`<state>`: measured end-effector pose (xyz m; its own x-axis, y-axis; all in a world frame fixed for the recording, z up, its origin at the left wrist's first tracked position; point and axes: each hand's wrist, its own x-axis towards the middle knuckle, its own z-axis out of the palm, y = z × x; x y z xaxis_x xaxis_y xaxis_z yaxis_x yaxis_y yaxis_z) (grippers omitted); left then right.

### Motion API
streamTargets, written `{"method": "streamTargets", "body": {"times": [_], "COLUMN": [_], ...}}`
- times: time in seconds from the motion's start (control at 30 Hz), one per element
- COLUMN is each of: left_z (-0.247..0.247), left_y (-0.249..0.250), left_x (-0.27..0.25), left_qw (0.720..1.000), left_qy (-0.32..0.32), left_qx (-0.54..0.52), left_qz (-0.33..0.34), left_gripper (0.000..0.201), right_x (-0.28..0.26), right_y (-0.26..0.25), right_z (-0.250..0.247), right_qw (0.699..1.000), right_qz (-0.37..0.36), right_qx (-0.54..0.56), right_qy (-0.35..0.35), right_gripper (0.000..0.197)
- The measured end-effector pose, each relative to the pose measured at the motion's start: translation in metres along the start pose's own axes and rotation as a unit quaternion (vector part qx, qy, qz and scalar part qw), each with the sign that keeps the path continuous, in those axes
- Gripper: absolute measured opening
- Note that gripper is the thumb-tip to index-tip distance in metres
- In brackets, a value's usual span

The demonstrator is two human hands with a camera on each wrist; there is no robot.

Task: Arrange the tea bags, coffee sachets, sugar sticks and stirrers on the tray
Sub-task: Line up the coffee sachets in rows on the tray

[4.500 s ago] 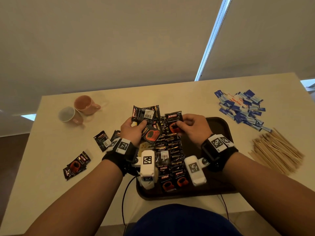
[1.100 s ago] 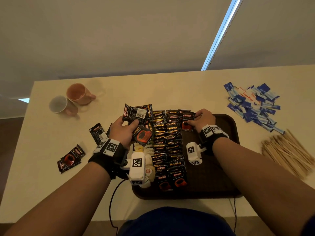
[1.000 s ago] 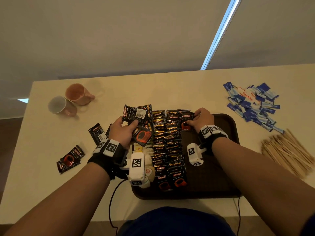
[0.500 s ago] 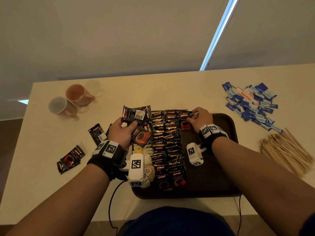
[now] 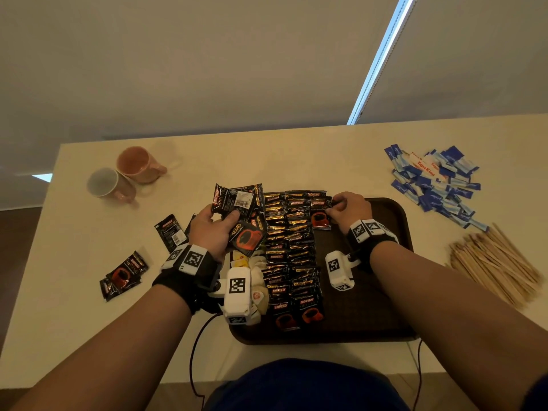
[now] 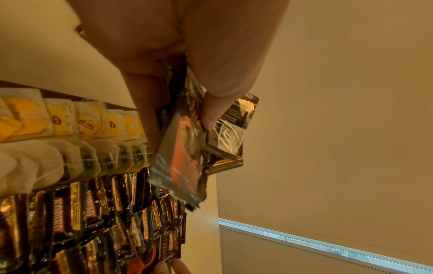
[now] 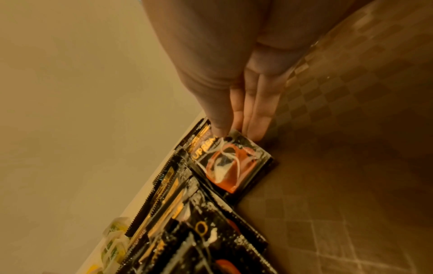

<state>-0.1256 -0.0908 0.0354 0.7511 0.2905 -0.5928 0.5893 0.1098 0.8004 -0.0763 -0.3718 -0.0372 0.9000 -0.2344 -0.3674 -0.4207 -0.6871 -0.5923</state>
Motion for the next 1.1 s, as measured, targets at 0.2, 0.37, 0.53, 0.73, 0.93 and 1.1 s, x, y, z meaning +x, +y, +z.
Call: {"method": "streamTargets", "body": {"times": [0.2, 0.37, 0.53, 0.73, 0.93, 1.1], "left_z": [0.001, 0.005, 0.01, 0.013, 0.008, 0.003], "left_y": [0.0, 0.003, 0.006, 0.004, 0.004, 0.001], "left_x": [-0.003, -0.009, -0.018, -0.028, -0.034, -0.031], "left_qw": [1.0, 1.0, 1.0, 0.999, 0.999, 0.998], "left_qy": [-0.007, -0.013, -0.024, -0.044, -0.049, -0.048], "left_qx": [-0.001, 0.0, 0.007, 0.016, 0.019, 0.036], "left_qz": [-0.001, 0.0, 0.008, 0.007, 0.011, 0.02], "left_gripper": [0.015, 0.016, 0.015, 0.012, 0.013, 0.015], "right_x": [-0.007, -0.014, -0.034, -0.061, -0.027, 0.007], "right_y": [0.002, -0.001, -0.029, -0.075, -0.066, -0.038], "right_z": [-0.007, -0.01, -0.019, -0.023, -0.029, -0.022], "right_qw": [1.0, 0.999, 0.993, 0.982, 0.995, 0.99], "right_qz": [0.01, 0.001, -0.096, -0.174, -0.098, -0.04], "right_qx": [-0.006, -0.03, -0.045, 0.056, 0.005, -0.13], "right_qy": [0.007, 0.018, 0.056, -0.041, 0.02, -0.038], "right_gripper": [0.029, 0.026, 0.017, 0.03, 0.016, 0.023]}}
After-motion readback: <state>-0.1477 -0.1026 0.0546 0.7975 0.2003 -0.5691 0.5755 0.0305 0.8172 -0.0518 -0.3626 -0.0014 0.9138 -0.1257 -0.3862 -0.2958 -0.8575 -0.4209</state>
